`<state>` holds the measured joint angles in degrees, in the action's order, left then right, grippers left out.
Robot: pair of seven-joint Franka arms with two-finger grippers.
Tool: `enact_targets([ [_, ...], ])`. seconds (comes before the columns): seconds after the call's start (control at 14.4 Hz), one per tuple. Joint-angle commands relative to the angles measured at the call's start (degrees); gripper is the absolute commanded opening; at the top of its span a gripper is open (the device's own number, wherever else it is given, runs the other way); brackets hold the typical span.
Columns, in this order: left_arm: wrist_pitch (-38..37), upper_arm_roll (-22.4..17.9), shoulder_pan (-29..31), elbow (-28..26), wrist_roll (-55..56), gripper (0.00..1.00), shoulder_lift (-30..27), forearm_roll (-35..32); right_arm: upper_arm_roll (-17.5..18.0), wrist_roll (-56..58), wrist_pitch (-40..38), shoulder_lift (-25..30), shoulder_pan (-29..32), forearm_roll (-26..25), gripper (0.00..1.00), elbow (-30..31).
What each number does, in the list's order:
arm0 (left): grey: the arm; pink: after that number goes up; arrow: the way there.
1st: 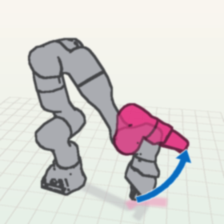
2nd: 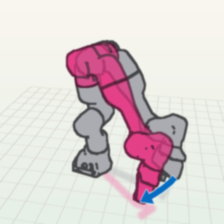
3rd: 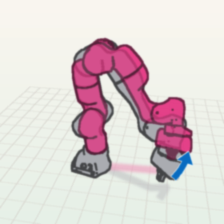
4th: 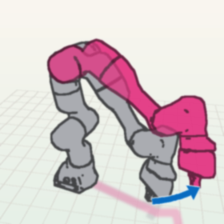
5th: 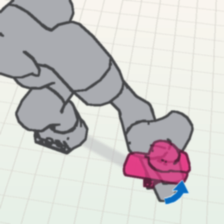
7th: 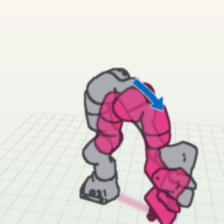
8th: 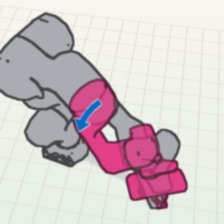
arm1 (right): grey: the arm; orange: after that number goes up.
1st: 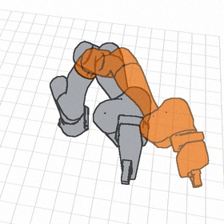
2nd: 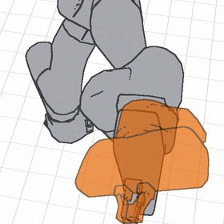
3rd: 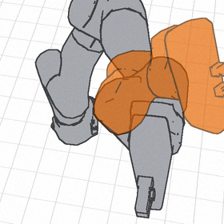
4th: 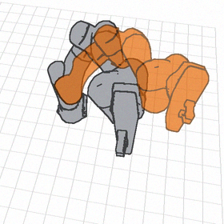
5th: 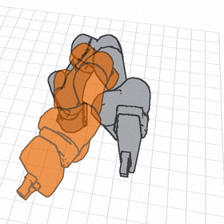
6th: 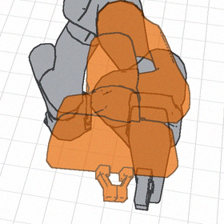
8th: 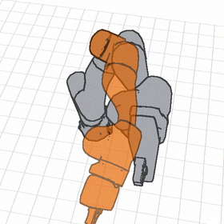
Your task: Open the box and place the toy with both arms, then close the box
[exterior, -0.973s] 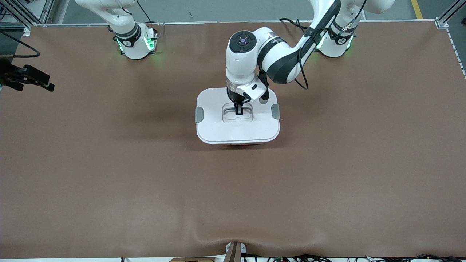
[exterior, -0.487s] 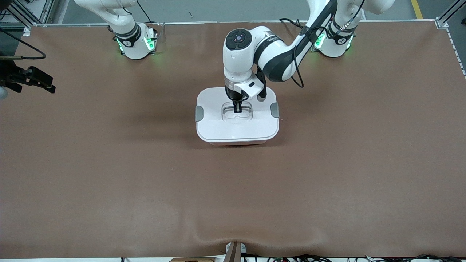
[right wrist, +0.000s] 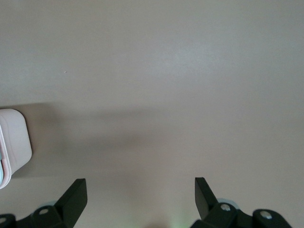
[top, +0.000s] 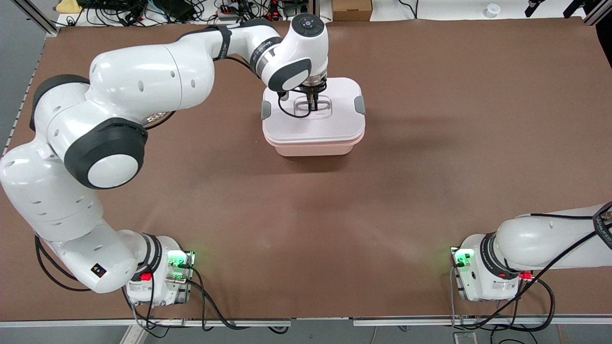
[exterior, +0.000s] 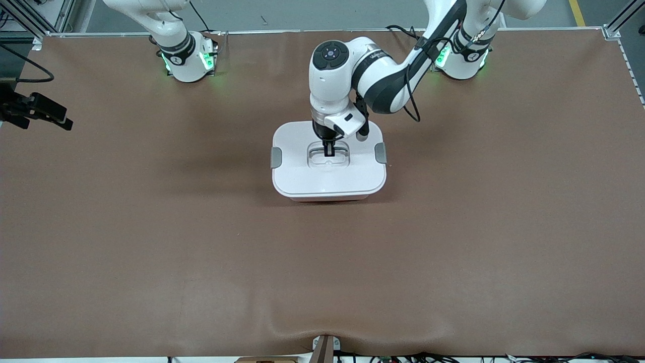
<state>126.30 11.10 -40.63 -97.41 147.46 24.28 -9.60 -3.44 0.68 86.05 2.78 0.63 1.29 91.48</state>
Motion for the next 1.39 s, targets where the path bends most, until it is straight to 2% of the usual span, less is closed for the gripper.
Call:
enact_targets([
  [0.0,1.41,-0.12,-0.59,-0.32,2.12,0.0,0.33,-1.65,0.54,-0.5,-0.1,-0.05,0.42,1.09,1.0,-0.43],
  [0.76,2.46,-0.12,-1.03,-0.41,3.18,0.0,1.47,-2.62,0.8,-0.24,-0.62,0.03,-0.1,1.09,1.0,-0.52],
  [1.32,3.43,-0.03,-0.94,-2.78,3.71,0.0,0.95,-5.08,0.71,-0.06,-0.71,0.12,-0.28,0.65,1.0,-0.52],
])
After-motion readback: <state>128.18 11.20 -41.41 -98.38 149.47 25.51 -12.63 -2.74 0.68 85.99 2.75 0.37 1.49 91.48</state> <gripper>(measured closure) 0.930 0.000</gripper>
